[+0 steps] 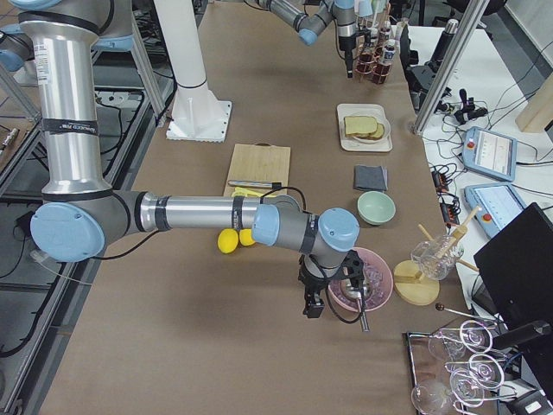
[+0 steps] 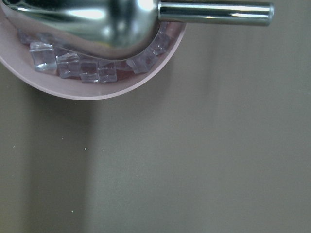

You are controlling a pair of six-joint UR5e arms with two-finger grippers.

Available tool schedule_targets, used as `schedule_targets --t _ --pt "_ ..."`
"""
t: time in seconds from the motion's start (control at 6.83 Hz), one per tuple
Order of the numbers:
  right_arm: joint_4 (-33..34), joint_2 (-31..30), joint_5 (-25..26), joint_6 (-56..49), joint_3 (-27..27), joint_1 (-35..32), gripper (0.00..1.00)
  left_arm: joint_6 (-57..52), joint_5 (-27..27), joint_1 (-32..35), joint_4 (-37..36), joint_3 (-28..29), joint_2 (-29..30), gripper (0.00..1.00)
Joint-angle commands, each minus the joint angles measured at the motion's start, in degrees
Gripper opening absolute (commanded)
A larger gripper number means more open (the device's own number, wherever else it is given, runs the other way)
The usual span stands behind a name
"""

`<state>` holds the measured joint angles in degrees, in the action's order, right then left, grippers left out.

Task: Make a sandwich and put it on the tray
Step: 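Release the plate and pull the left arm back from the tray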

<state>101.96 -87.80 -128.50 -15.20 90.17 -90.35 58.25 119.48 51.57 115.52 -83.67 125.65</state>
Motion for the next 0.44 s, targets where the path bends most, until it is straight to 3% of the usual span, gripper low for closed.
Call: schedule_targets --t 0.0,0.15,0.29 --pt "0.00 0.00 -0.09 -0.09 0.00 0.00 1.00 -5.12 1.28 2.11 -5.37 -18.03 -15.01 0.99" --pt "0.00 0.00 0.00 -0.09 0.00 0.00 1.00 -12.04 4.16 5.52 -8.09 -24.28 -21.79 0.98" --pt "0.00 -0.09 0.00 -0.44 0.00 0.00 1.00 -21.33 8.71 11.99 -8.98 -25.21 -26.38 0.99"
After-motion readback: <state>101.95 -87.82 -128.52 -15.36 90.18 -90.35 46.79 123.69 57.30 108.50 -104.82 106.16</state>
